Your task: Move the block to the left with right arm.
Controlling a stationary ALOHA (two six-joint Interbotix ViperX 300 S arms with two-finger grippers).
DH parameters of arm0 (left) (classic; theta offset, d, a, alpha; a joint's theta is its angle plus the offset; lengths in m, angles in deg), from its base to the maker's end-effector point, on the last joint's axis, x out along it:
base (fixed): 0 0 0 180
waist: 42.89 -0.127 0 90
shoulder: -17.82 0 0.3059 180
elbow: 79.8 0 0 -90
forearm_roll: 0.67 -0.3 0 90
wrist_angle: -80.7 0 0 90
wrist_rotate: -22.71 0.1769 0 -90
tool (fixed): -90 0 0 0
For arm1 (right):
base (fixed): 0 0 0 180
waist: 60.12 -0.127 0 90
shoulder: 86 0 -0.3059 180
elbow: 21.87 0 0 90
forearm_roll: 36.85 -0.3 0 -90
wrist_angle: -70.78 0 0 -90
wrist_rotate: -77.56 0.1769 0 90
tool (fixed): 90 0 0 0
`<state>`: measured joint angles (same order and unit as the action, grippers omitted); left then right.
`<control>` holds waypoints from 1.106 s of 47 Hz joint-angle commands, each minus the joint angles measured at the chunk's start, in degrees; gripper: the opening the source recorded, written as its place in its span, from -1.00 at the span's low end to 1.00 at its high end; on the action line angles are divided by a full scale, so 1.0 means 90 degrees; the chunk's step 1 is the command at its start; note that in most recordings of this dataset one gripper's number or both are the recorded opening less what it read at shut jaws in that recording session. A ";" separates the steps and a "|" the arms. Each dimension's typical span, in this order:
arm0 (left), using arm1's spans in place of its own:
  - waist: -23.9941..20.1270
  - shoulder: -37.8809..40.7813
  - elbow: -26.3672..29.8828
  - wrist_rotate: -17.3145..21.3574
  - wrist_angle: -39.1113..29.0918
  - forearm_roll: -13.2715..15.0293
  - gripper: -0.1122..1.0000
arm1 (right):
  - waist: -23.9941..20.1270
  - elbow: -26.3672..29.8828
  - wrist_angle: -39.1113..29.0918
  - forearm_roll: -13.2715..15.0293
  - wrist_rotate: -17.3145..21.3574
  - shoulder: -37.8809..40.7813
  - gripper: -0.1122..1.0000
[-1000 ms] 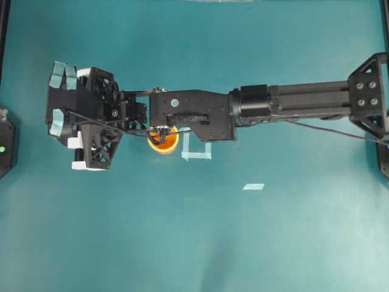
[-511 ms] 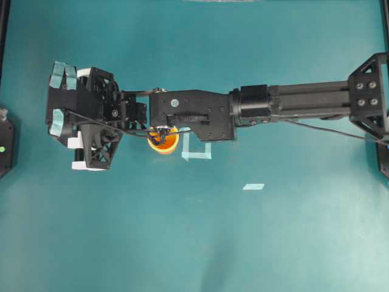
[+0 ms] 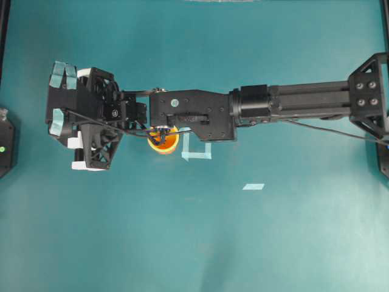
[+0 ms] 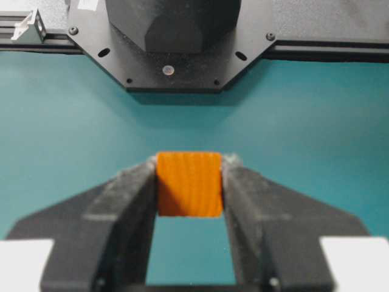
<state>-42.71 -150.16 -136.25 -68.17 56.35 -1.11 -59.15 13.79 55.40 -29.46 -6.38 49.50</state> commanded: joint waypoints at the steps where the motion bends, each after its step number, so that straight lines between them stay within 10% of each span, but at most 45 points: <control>1: 0.0010 0.0039 0.0186 0.0020 0.0029 -0.0020 -0.80 | 0.0000 0.0166 0.0029 -0.0020 0.0010 -0.0156 -0.09; 52: 0.0010 0.0039 0.0195 0.0078 0.0029 -0.0010 -0.80 | 0.0000 0.0166 -0.0068 -0.0088 0.0273 -0.0156 -0.09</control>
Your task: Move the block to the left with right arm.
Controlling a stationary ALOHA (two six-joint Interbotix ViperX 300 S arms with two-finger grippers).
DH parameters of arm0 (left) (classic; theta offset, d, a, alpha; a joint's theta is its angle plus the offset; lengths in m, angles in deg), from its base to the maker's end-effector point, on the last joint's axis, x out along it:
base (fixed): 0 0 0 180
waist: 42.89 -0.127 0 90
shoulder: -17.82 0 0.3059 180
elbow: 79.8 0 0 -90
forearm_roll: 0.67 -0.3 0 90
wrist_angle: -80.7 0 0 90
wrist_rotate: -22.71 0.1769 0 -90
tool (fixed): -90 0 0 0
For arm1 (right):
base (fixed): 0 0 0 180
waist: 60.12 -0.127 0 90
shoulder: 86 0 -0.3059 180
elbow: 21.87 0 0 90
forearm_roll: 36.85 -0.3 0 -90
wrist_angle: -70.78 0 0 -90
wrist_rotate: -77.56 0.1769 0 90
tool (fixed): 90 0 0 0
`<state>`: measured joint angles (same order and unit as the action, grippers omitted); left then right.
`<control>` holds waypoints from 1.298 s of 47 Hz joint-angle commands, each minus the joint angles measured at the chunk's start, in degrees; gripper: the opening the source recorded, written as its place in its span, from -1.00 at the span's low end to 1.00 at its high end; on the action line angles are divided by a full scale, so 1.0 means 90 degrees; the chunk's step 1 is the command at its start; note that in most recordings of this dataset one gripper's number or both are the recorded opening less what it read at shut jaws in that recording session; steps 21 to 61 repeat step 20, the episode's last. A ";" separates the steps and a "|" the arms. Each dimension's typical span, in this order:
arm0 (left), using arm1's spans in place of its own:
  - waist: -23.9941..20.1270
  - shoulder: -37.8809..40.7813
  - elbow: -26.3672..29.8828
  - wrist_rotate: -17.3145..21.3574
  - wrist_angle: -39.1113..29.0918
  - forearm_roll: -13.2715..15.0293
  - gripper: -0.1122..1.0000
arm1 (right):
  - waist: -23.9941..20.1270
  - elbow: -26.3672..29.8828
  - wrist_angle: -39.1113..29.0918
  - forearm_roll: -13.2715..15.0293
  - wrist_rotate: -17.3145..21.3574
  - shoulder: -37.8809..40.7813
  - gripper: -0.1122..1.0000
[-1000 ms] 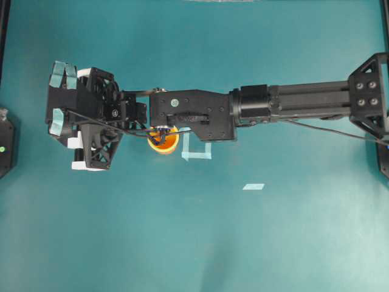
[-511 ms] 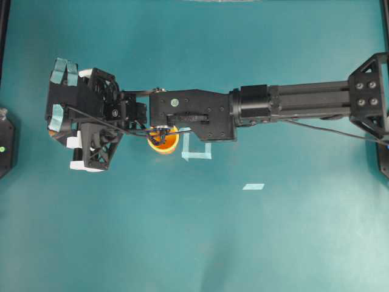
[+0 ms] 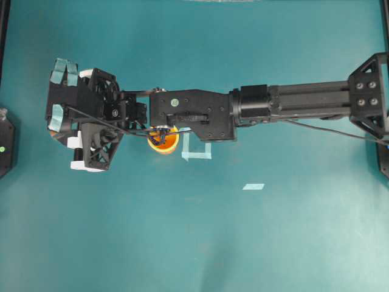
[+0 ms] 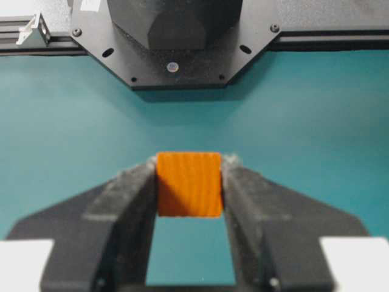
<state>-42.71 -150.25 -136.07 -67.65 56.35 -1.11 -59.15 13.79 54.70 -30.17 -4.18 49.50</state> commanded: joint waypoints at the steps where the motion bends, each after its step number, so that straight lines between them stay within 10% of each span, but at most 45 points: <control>1: 0.0010 0.0039 0.0176 0.0029 0.0029 -0.0010 -0.80 | 0.0000 0.0166 0.0010 -0.0010 0.0029 -0.0156 -0.09; 61: 0.0010 0.0039 0.0176 0.0029 0.0029 -0.0010 -0.80 | 0.0039 0.0166 0.0078 -0.0010 0.0029 -0.0156 -0.08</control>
